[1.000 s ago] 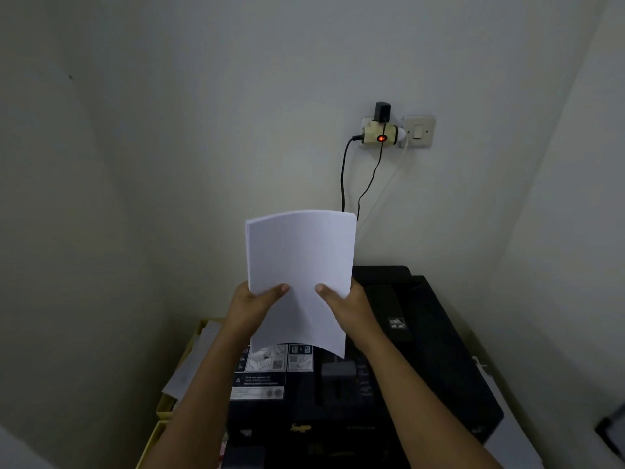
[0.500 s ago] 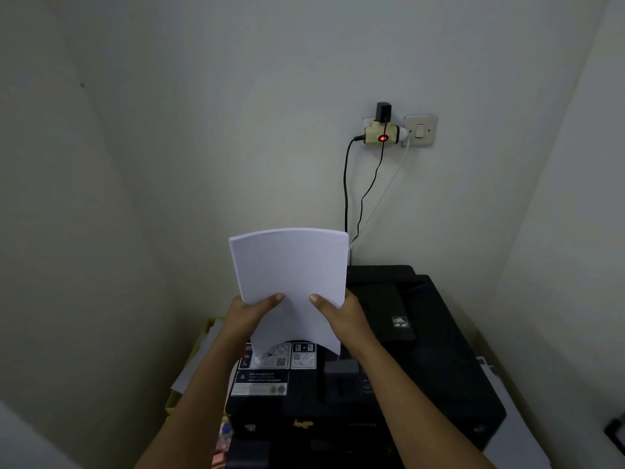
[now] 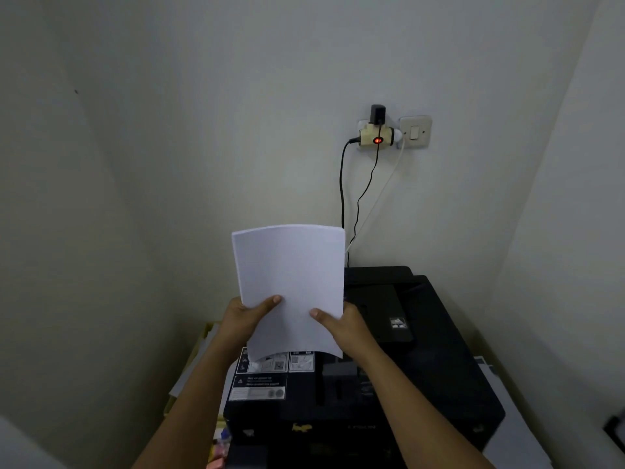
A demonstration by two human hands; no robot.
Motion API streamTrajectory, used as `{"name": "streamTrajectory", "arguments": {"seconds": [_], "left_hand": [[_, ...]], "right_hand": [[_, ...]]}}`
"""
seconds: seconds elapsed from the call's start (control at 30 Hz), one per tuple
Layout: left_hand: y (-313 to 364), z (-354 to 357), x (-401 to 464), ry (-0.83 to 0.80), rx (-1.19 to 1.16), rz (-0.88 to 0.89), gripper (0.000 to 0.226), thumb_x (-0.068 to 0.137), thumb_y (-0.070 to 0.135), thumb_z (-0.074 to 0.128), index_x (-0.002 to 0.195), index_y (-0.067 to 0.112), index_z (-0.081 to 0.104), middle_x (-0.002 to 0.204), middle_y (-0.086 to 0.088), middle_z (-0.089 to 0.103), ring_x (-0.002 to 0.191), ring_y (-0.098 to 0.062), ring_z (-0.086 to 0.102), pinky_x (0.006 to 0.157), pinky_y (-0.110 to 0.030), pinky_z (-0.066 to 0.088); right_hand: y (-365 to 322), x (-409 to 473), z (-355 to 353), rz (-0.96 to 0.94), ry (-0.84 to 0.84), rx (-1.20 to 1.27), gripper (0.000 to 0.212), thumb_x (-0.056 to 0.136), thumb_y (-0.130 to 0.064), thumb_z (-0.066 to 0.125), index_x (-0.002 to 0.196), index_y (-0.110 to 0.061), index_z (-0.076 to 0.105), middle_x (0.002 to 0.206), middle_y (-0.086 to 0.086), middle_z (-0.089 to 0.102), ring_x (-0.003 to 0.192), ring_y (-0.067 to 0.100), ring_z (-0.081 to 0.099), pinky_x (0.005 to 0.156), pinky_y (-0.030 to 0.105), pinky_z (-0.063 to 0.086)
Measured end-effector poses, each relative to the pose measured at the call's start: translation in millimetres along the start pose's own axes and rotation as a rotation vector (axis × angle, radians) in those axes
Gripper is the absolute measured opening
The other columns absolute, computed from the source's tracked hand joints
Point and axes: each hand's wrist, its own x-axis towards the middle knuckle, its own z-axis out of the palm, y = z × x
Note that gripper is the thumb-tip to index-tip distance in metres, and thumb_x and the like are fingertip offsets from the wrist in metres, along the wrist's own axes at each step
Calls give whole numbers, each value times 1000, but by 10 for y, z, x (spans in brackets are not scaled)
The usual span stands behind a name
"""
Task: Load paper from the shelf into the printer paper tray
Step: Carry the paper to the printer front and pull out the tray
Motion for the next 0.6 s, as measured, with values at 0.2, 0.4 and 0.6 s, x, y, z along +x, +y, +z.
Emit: {"name": "streamTrajectory", "arguments": {"seconds": [0.2, 0.4, 0.6], "left_hand": [[72, 78, -103, 10, 15, 1, 34, 80, 38, 89, 107, 23, 76, 105, 0, 81, 95, -20, 78, 78, -34, 62], [152, 240, -357, 7, 20, -7, 44, 81, 37, 87, 117, 21, 67, 107, 1, 75, 93, -19, 73, 67, -29, 57], [147, 370, -779, -25, -65, -52, 46, 84, 31, 86, 123, 19, 64, 107, 3, 72, 97, -21, 70, 67, -30, 55]], "right_hand": [[-98, -142, -108, -43, 3, -15, 41, 95, -31, 82, 133, -28, 68, 123, -10, 76, 111, 7, 73, 94, 29, 60], [-223, -420, -225, -68, 33, 51, 43, 100, -38, 75, 141, -29, 65, 129, -10, 76, 117, 10, 73, 102, 37, 60], [-257, -849, -383, 9, -6, 138, 42, 100, -38, 76, 140, -29, 67, 126, -9, 78, 114, 12, 76, 102, 40, 61]]}}
